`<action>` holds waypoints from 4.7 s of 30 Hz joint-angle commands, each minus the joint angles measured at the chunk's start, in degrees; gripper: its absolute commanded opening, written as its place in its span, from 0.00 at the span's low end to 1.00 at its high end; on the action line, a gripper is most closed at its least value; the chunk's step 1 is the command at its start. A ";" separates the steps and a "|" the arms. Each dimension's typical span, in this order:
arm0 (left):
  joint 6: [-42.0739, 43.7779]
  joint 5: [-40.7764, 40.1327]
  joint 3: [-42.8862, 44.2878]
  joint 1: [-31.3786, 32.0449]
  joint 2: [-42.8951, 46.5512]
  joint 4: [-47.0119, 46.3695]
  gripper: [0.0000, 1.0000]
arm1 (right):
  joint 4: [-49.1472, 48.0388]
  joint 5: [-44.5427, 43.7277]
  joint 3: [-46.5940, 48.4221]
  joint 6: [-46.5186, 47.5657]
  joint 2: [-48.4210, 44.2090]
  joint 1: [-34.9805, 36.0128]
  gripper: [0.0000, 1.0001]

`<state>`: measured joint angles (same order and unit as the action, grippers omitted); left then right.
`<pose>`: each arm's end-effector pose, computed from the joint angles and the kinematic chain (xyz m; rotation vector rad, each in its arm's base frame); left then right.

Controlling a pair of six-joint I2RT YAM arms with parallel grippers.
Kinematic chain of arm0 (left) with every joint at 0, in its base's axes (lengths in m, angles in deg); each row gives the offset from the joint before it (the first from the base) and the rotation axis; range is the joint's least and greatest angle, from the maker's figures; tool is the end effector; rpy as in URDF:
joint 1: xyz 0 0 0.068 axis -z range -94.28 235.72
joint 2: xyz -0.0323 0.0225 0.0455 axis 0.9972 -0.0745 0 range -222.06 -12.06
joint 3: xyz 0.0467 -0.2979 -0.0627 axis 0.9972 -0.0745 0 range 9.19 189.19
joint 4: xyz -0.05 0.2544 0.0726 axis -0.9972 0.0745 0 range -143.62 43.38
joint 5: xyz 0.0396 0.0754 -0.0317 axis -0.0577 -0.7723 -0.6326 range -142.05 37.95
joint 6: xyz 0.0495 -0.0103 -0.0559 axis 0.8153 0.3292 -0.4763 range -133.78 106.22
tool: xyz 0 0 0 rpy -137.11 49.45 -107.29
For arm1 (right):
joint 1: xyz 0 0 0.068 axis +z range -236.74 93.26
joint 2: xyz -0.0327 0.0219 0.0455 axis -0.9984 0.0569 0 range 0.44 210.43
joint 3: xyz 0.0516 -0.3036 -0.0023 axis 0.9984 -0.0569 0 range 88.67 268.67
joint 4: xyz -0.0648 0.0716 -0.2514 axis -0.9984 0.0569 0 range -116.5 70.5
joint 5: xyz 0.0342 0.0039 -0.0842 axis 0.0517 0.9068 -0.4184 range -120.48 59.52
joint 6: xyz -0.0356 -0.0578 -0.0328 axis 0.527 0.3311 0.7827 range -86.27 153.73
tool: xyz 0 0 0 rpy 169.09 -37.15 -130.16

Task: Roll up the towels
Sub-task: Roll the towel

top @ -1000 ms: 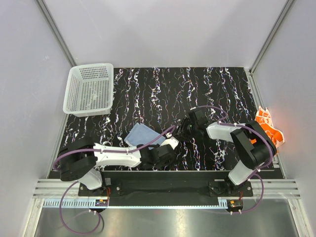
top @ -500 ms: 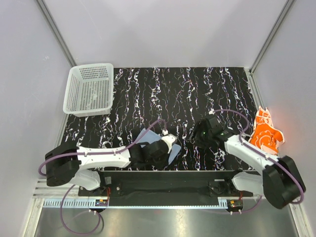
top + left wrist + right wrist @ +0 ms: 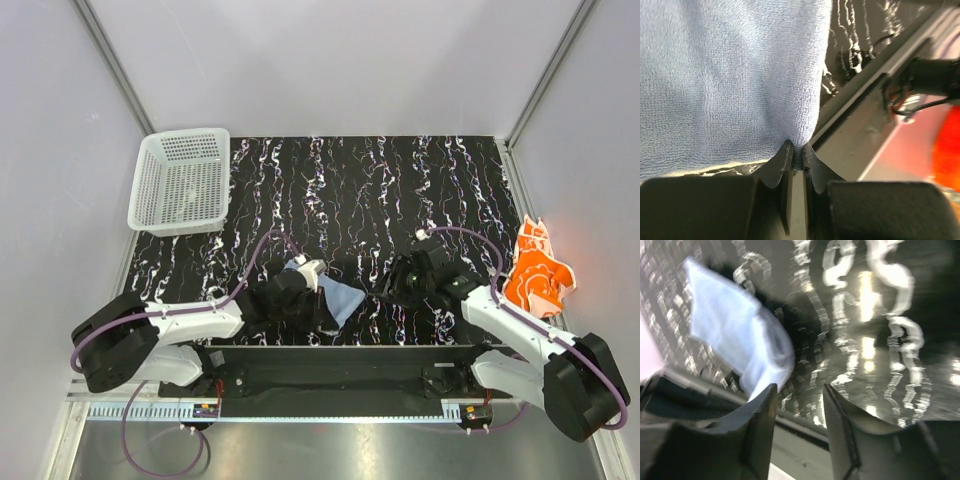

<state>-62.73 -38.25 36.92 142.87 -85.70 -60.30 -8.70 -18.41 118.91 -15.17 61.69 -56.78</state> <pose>0.1284 -0.2266 0.1755 0.3280 2.5328 -1.1521 0.1783 0.1180 0.1951 0.3249 2.5733 0.8303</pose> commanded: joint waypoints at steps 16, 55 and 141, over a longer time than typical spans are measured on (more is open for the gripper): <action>-22.59 15.28 -14.36 -13.28 -2.73 -22.05 0.00 | -19.38 5.33 2.37 -1.99 10.28 11.62 0.45; -6.44 3.72 -9.80 -19.53 6.39 13.33 0.54 | -19.65 -0.47 11.51 -0.05 37.80 11.79 0.22; 5.26 -48.70 22.72 14.75 -17.41 51.77 0.68 | -5.41 -6.01 22.49 4.87 43.33 15.57 0.23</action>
<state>-60.52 -85.39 58.62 157.32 -102.66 -12.41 -21.68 -17.93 141.69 -13.97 101.86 -41.24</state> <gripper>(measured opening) 0.678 0.222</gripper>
